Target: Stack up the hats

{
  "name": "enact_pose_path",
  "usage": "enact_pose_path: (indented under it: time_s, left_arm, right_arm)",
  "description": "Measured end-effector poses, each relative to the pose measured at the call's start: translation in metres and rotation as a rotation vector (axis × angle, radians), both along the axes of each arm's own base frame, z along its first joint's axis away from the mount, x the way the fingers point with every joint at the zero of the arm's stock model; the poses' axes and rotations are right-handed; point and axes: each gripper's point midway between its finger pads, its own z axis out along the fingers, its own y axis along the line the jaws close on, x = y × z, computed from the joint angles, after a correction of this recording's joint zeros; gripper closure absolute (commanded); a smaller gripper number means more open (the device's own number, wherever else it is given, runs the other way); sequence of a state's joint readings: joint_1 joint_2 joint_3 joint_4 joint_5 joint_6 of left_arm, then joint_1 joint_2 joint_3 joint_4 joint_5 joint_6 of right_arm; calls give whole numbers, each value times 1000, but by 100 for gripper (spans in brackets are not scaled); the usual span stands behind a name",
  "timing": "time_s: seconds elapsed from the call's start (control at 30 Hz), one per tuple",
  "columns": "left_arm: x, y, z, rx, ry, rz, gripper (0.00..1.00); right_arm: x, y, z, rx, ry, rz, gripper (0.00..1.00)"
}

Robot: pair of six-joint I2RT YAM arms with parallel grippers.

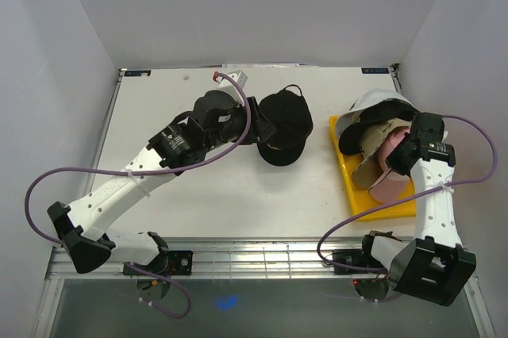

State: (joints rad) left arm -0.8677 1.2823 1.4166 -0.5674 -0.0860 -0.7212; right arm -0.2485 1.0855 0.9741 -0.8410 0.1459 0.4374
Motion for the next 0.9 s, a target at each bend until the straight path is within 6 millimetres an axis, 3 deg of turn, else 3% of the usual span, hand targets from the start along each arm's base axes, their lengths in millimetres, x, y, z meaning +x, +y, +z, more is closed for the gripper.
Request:
enact_pose_path:
  time_s: [0.2, 0.47, 0.7, 0.9]
  left_arm:
    - [2, -6, -11, 23, 20, -11, 47]
    - [3, -10, -19, 36, 34, -24, 47]
    - [4, -11, -22, 43, 40, -25, 47]
    - [2, -13, -22, 40, 44, -42, 46]
  right_arm:
    - [-13, -12, 26, -78, -18, -50, 92]
    - [-9, -27, 72, -155, -109, -101, 92]
    - [-13, -16, 76, -106, -113, -83, 92]
    - [-4, -5, 127, -71, -238, -49, 92]
